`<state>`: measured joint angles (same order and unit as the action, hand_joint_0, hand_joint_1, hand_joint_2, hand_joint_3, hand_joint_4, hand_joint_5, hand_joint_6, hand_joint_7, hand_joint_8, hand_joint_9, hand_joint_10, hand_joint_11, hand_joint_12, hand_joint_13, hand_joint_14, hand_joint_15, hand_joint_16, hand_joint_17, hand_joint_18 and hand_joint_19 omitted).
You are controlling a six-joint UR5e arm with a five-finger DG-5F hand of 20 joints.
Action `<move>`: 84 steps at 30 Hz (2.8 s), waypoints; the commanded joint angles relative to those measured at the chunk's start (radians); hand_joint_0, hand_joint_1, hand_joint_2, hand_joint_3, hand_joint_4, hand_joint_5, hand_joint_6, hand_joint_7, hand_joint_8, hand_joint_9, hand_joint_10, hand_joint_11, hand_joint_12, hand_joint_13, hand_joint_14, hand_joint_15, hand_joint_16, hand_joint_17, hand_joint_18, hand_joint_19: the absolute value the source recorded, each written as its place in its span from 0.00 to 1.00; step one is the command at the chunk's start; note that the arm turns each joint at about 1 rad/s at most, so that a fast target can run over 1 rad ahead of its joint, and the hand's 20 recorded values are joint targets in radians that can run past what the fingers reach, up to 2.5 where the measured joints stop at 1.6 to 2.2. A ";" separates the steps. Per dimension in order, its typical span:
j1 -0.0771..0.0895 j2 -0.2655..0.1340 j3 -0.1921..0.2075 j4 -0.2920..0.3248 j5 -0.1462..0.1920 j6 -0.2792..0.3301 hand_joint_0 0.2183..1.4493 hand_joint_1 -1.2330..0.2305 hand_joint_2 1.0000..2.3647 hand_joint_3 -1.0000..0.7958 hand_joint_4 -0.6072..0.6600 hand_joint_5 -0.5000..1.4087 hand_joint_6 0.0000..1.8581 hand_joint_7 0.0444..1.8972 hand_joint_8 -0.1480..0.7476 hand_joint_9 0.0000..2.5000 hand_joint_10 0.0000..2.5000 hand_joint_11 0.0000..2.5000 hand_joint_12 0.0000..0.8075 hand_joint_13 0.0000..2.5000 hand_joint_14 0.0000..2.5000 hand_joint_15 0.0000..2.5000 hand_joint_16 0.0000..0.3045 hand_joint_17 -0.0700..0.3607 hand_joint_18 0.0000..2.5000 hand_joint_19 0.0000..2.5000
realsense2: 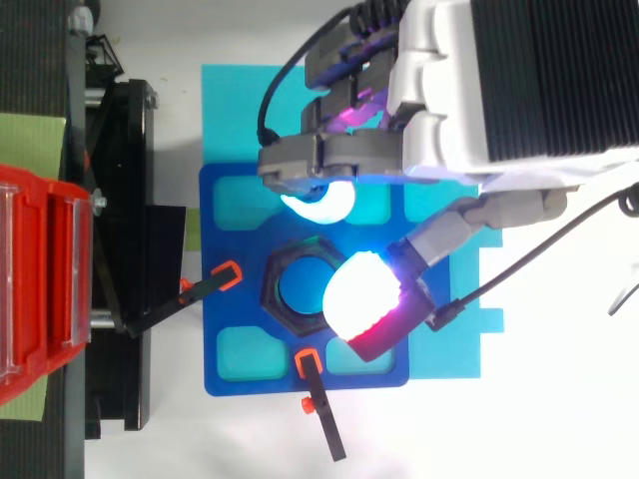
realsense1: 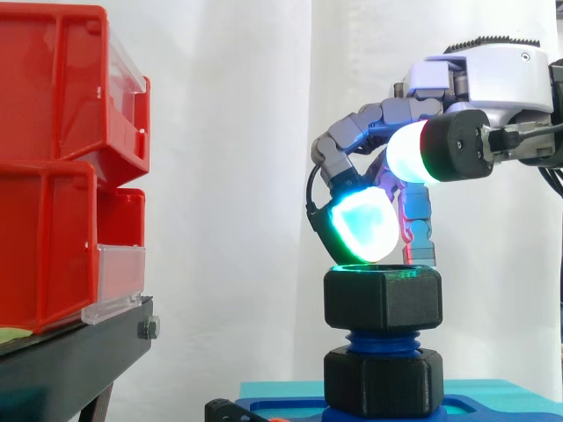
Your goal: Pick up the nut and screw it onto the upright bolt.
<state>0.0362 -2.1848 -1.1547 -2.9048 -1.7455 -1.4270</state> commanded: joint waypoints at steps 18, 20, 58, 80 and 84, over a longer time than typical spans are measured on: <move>-0.006 -0.018 0.004 0.073 -0.026 -0.017 0.24 0.65 0.00 0.28 0.60 0.22 0.27 0.39 0.37 0.47 0.00 0.00 0.18 0.34 0.00 0.00 0.07 0.28 0.25 0.09; -0.002 -0.026 0.004 0.078 -0.022 -0.015 0.24 0.65 0.00 0.28 0.60 0.22 0.27 0.37 0.38 0.45 0.00 0.00 0.19 0.34 0.00 0.00 0.07 0.28 0.25 0.09; 0.028 -0.029 0.003 -0.033 -0.054 -0.047 0.24 0.66 0.00 0.28 0.63 0.23 0.27 0.43 0.38 0.41 0.00 0.00 0.20 0.32 0.00 0.00 0.07 0.28 0.21 0.08; 0.008 -0.029 0.003 -0.074 -0.057 -0.084 0.25 0.68 0.00 0.28 0.56 0.29 0.27 0.75 0.40 0.45 0.00 0.00 0.19 0.34 0.00 0.00 0.07 0.28 0.23 0.09; 0.005 -0.029 0.003 -0.073 -0.063 -0.084 0.25 0.68 0.00 0.28 0.52 0.30 0.27 0.77 0.39 0.46 0.00 0.00 0.18 0.35 0.00 0.00 0.07 0.28 0.24 0.09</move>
<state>0.0442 -2.2136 -1.1520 -2.9783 -1.8047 -1.5110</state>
